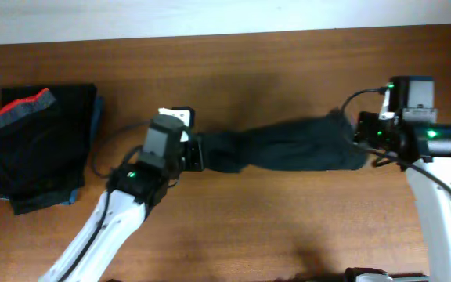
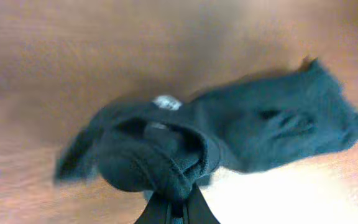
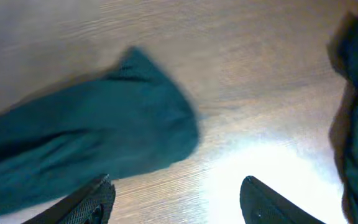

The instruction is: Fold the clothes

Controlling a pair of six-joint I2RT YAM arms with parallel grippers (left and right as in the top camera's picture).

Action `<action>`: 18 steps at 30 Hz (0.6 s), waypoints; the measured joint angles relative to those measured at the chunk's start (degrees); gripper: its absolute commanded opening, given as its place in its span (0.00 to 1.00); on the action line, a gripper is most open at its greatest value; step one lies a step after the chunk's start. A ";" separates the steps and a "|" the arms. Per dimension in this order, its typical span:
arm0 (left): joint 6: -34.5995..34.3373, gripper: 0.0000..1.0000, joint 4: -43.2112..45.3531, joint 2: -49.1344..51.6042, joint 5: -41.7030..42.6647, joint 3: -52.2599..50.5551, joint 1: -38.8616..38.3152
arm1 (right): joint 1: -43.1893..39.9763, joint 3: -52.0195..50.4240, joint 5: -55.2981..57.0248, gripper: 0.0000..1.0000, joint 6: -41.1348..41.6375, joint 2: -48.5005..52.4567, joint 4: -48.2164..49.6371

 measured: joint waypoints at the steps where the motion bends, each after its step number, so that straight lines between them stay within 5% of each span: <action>1: 0.39 0.01 -0.15 -1.31 -0.44 0.00 0.20 | -1.62 0.02 -0.85 0.72 0.24 0.00 -0.15; 18: 2.08 0.01 -2.80 -6.93 -11.32 0.00 0.37 | -4.48 -4.48 -15.98 0.74 -1.55 17.00 -3.56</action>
